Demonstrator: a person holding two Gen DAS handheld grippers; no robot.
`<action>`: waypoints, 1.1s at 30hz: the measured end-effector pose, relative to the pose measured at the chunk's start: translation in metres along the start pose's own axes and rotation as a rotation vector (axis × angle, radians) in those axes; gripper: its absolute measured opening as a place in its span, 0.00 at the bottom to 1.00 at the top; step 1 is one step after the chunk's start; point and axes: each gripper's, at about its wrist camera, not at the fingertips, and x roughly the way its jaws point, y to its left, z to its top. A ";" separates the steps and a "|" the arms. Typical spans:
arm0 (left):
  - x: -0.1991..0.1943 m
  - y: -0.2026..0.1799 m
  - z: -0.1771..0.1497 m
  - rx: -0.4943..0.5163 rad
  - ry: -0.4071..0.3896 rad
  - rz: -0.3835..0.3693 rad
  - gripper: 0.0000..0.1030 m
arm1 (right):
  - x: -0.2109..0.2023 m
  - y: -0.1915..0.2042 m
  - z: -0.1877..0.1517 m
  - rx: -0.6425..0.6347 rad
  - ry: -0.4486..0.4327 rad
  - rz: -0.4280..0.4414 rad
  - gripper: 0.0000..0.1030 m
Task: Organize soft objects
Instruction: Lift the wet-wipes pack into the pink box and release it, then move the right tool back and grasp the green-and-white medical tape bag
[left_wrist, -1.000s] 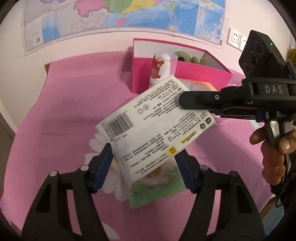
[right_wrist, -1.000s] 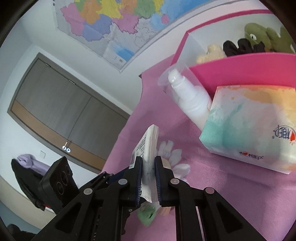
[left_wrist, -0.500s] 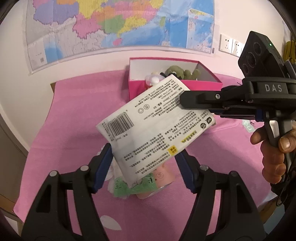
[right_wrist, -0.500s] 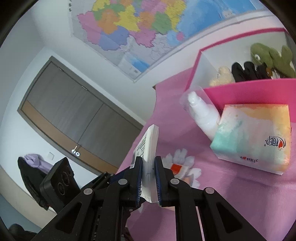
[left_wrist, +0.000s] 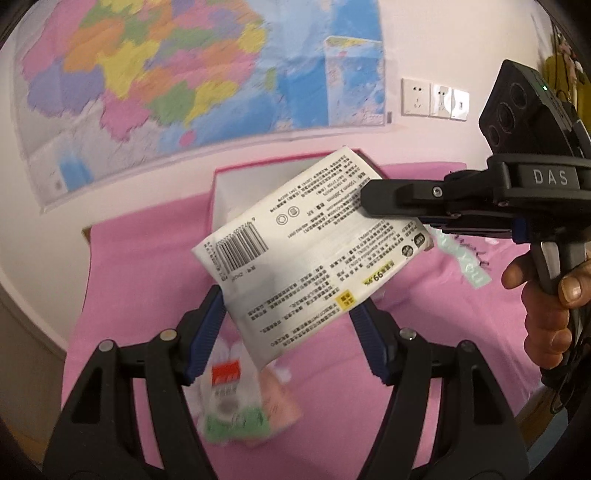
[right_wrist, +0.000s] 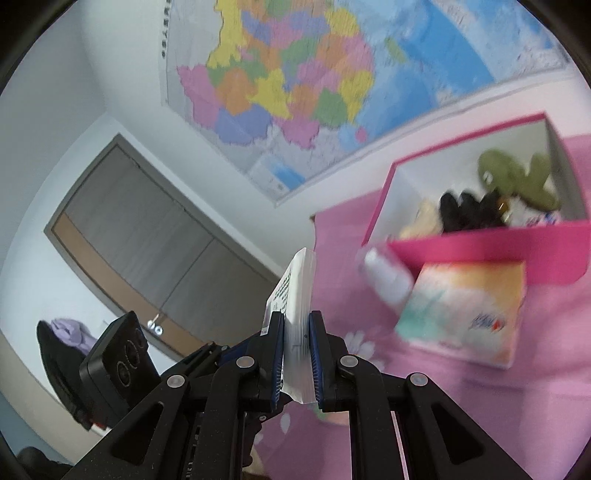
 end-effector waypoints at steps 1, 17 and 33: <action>0.003 -0.003 0.009 0.012 -0.003 0.000 0.68 | -0.006 -0.001 0.006 -0.001 -0.013 -0.001 0.12; 0.124 0.007 0.117 0.118 0.110 0.055 0.68 | 0.012 -0.079 0.119 0.125 -0.097 -0.046 0.13; 0.135 0.060 0.125 -0.019 0.154 0.109 0.83 | 0.035 -0.138 0.142 0.226 -0.048 -0.297 0.65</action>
